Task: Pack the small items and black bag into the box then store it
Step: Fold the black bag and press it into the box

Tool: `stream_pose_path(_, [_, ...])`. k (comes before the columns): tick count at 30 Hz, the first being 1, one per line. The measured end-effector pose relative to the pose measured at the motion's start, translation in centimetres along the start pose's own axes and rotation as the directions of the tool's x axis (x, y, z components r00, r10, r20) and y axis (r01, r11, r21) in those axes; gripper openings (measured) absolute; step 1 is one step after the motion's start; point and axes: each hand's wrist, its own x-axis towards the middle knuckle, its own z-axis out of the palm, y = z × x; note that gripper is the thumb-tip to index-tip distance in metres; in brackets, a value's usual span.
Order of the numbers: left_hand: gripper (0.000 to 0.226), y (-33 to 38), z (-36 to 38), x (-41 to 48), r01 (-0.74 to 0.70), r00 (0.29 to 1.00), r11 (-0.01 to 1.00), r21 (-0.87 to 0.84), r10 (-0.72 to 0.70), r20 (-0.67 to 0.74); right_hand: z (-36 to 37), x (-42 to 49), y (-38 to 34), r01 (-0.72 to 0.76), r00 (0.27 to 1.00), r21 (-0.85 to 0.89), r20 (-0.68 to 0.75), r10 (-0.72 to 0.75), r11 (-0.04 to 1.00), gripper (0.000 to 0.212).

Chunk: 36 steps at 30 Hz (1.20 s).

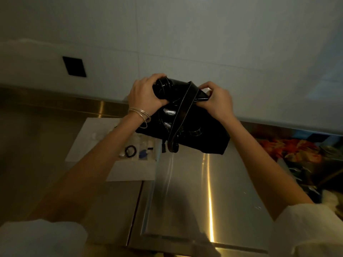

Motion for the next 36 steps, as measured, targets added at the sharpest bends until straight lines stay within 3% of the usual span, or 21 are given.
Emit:
stream_pose_path(10, [0.072,-11.3,-9.1,-0.6,0.111,0.991,0.993,0.035,-0.113,0.066,10.6,1.7,-9.4,-0.041,0.985,0.12,0.171,0.02,0.992,0.041])
stream_pose_path(17, [0.074,-18.3,-11.5,-0.9,0.224,0.962,0.974,0.025,-0.225,0.157,17.4,2.4,-13.7,-0.115,0.964,0.145,0.254,0.076,0.983,0.041])
stream_pose_path(21, [0.076,-20.2,-9.8,-1.0,0.214,0.941,0.974,0.072,-0.226,0.254,19.7,1.9,-12.1,-0.176,0.955,0.116,0.261,0.141,0.978,0.04])
stream_pose_path(23, [0.078,-20.5,-7.9,-1.3,0.183,0.915,0.971,0.157,-0.226,0.335,20.2,1.0,-10.4,-0.177,0.939,0.016,0.303,0.164,0.984,0.043])
stream_pose_path(25, [0.077,-20.7,-5.9,-1.8,0.161,0.892,0.961,0.223,-0.239,0.385,19.8,0.0,-8.6,-0.211,0.913,0.033,0.364,0.185,0.977,0.044])
stream_pose_path(29, [0.072,-21.6,-3.2,-2.3,0.199,0.881,0.946,0.254,-0.287,0.377,18.1,-1.3,-5.9,-0.257,0.891,0.058,0.401,0.213,0.965,0.046])
stream_pose_path(36, [0.067,-21.9,-0.5,-3.2,0.169,0.843,0.915,0.366,-0.327,0.427,20.1,-1.3,-3.9,-0.17,0.876,-0.185,0.422,0.234,0.968,0.024])
